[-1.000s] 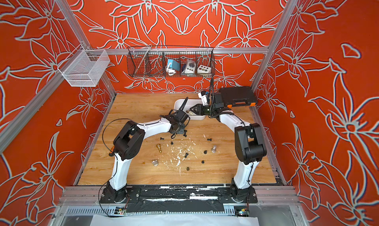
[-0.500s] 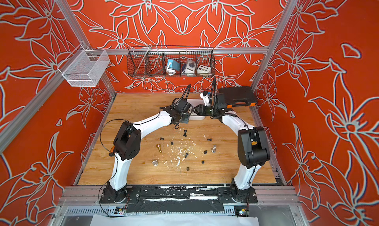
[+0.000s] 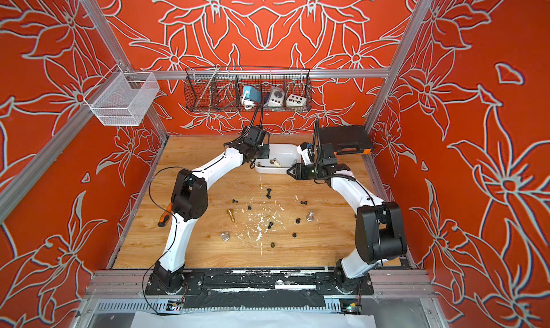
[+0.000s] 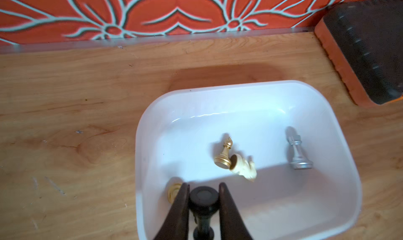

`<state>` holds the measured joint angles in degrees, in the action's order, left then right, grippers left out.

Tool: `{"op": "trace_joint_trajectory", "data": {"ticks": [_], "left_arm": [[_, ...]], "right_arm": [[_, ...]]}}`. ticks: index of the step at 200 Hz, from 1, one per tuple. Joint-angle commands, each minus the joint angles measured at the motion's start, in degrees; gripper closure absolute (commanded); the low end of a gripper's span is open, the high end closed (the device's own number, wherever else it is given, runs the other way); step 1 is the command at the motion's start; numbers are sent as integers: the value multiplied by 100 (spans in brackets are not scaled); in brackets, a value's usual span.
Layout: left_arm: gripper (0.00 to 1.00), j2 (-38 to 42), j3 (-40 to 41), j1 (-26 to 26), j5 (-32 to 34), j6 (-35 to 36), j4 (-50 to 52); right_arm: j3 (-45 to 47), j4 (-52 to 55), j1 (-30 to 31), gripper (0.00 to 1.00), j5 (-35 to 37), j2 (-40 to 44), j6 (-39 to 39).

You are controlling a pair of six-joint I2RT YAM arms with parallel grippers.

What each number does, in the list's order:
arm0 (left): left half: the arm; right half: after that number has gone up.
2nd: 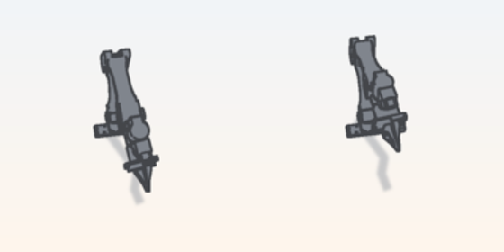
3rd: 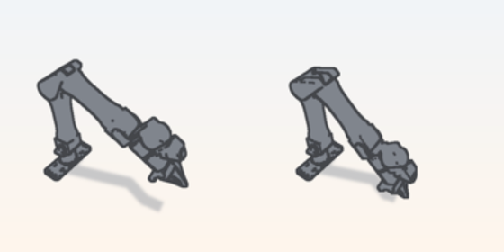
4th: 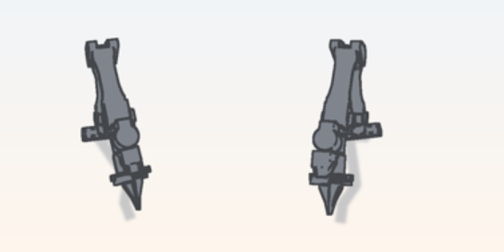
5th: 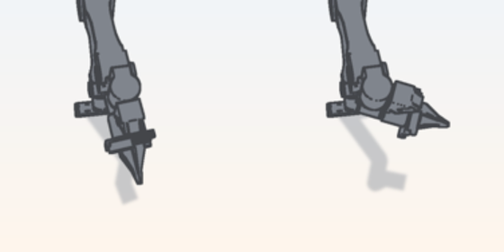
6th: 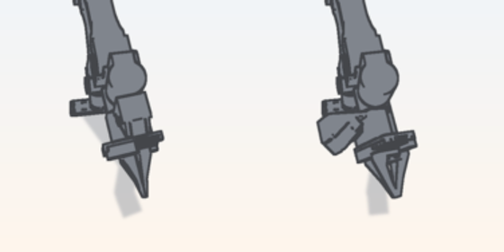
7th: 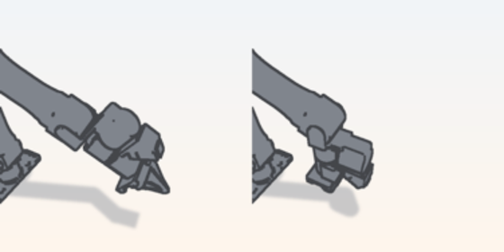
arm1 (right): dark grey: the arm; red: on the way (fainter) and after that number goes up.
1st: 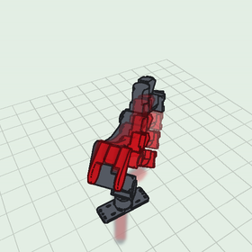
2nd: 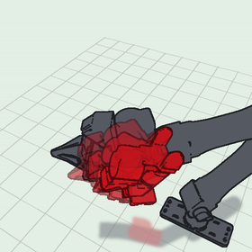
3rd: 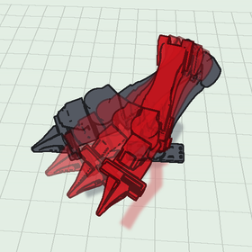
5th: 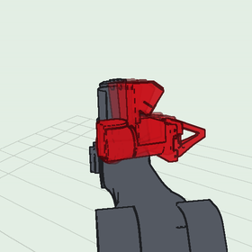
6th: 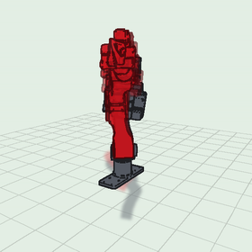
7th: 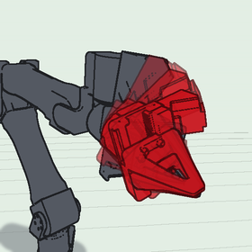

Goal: Put the chess pieces into the storage box
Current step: Place the chess piece in the storage box.

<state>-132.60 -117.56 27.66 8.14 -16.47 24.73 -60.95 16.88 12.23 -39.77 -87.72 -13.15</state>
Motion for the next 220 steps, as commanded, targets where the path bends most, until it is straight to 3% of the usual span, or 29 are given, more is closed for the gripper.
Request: {"op": "trace_joint_trajectory", "data": {"ticks": [1,85,118,220], "left_arm": [[78,-254,-190,-101,-399,59,-109],[75,-964,-821,-173,-746,-77,-398],[69,-977,-692,-232,-732,-276,-626],[65,-714,-645,-250,-857,-363,-873]], "right_arm": [[366,351,-30,59,390,368,126],[535,935,-35,59,801,722,216],[439,1005,-35,59,749,693,245],[443,1090,-39,59,760,752,291]]}}
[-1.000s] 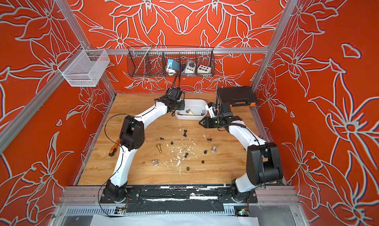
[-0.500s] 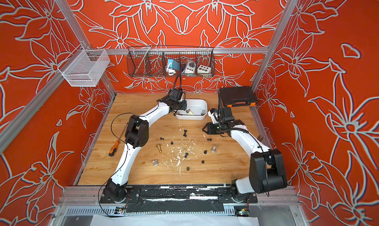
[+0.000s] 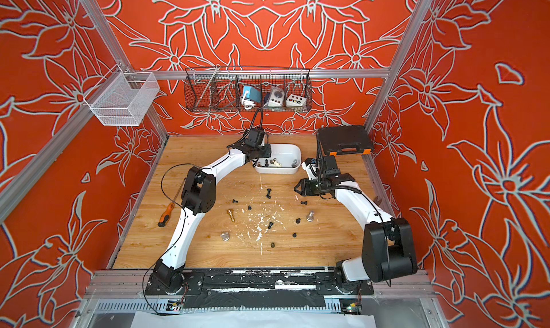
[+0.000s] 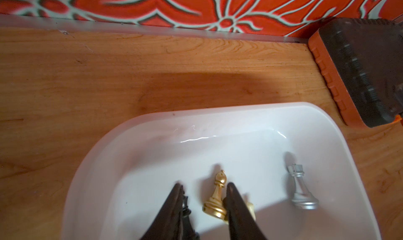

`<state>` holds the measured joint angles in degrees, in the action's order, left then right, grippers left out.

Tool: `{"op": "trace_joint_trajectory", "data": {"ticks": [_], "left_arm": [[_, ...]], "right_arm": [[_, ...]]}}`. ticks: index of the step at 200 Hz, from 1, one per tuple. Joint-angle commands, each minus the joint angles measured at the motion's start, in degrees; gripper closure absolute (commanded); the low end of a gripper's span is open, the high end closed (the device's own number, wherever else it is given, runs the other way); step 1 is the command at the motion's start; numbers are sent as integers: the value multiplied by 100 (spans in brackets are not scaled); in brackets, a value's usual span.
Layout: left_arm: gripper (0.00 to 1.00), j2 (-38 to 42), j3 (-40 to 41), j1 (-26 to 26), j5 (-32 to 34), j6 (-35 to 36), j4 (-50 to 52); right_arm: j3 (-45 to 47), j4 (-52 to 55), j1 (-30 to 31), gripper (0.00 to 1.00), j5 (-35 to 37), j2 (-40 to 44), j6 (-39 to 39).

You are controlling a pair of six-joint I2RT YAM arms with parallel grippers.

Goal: Put the chess pieces into the storage box
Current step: Place the chess piece in the storage box, then pick up the chess piece at the center of the board.

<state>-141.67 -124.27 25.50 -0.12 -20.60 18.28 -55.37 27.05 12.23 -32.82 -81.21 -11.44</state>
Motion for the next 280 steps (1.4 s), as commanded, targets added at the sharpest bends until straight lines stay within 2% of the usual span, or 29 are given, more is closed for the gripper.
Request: {"op": "trace_joint_trajectory", "data": {"ticks": [1,44,74,129,207,237,280], "left_arm": [[65,197,30,-31,-27,53,-229],[63,663,97,-36,-109,107,-232],[63,1312,628,-45,-120,213,-499],[61,2855,2627,-149,-225,262,-1220],[59,5147,5713,-373,-164,81,-2004],[58,5967,6693,-457,-148,55,-2158],[56,6815,7639,-478,-310,-19,-2030]], "right_arm": [[-114,73,-37,59,65,99,123],[-166,190,-33,59,142,28,191],[-247,282,-15,59,209,-52,228],[-511,499,229,60,570,-262,222],[-1210,579,1391,60,1660,-1146,-258],[-1559,651,1752,61,2258,-1575,-638],[-2052,666,2141,62,2923,-2134,-1417]]}}
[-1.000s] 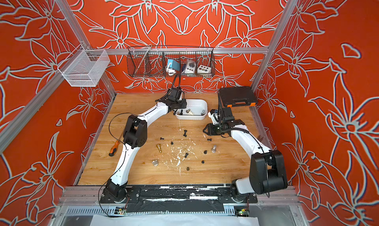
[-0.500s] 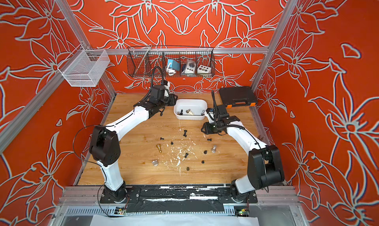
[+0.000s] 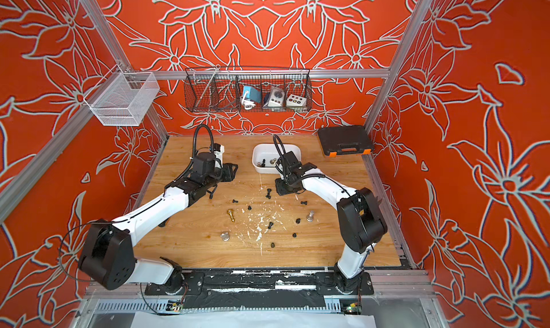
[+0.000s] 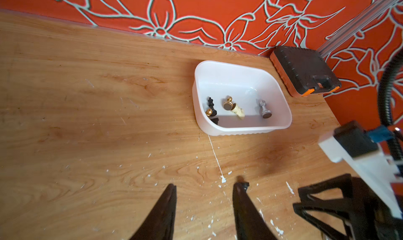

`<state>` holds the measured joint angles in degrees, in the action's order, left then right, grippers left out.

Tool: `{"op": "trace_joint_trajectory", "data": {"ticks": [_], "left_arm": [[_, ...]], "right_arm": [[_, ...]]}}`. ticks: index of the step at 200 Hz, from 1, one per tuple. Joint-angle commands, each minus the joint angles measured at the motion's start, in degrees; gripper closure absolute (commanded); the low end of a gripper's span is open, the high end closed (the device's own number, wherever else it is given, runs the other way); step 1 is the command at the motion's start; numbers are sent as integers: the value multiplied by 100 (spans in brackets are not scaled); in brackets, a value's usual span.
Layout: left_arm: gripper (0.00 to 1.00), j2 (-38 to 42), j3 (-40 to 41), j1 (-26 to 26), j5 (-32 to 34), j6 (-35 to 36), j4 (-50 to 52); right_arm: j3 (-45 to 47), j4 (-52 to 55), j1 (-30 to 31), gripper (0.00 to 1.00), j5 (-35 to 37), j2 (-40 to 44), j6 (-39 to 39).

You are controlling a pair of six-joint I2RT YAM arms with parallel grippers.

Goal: Put the chess pieces into the storage box
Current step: Pick up the chess piece at the center of the board.

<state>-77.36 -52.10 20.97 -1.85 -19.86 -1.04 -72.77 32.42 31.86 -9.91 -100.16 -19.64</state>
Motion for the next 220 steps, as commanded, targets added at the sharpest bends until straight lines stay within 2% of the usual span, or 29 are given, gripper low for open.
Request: {"op": "trace_joint_trajectory", "data": {"ticks": [1,38,85,220], "left_arm": [[56,404,443,-24,-139,-100,-98],[56,900,1032,-23,-303,-244,-125],[55,1226,1350,-19,-319,-211,-80],[55,1272,1457,-23,-360,-35,-37]], "right_arm": [[-332,135,184,61,645,-249,-613],[-750,80,467,62,894,-731,-1068],[-1200,55,709,62,1080,-1266,-1455],[-1468,84,822,64,1570,-1884,-2093]]}}
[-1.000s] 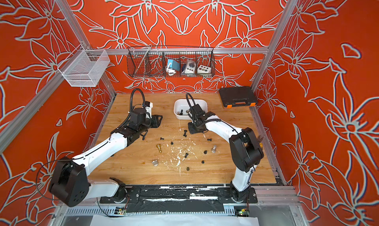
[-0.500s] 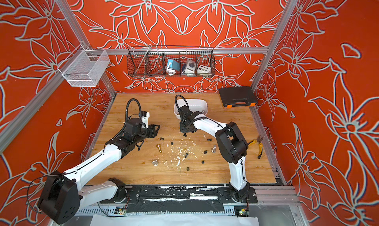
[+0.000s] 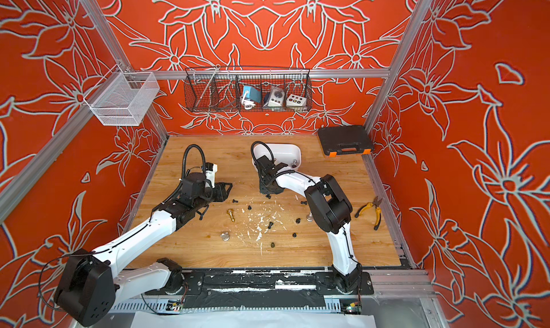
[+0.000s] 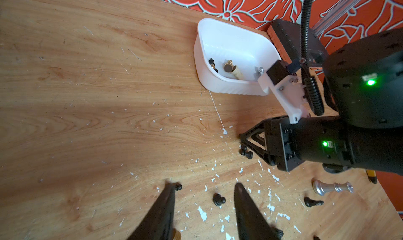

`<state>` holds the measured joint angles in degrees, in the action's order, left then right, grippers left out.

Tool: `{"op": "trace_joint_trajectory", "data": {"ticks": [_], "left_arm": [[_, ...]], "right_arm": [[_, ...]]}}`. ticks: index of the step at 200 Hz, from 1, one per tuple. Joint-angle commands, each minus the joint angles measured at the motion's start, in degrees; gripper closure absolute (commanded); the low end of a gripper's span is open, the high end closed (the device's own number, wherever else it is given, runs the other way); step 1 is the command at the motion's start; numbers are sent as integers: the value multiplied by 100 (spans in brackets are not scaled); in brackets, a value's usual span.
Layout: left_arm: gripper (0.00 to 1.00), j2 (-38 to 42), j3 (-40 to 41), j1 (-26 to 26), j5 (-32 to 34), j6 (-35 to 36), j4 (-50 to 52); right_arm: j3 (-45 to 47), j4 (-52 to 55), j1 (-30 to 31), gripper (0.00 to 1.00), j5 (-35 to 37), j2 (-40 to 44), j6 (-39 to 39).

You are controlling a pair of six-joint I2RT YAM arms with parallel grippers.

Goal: Put the chess pieces into the storage box
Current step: Pick up the chess piece at the center of the board.

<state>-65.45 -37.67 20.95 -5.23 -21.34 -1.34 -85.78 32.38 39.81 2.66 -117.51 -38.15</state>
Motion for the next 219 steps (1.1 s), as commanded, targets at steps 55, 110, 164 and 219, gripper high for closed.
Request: {"op": "trace_joint_trajectory", "data": {"ticks": [55,110,164,219], "left_arm": [[55,41,24,-21,-30,114,-24],[55,6,23,-21,-21,131,-41],[55,-38,23,-25,-1,140,-41],[55,-98,-29,-21,-2,189,-24]], "right_arm": [[-246,43,26,65,245,-302,-323],[-292,-21,23,68,252,-417,-351],[-321,-20,23,76,200,-488,-373],[-358,-30,18,79,244,-437,-338]]}}
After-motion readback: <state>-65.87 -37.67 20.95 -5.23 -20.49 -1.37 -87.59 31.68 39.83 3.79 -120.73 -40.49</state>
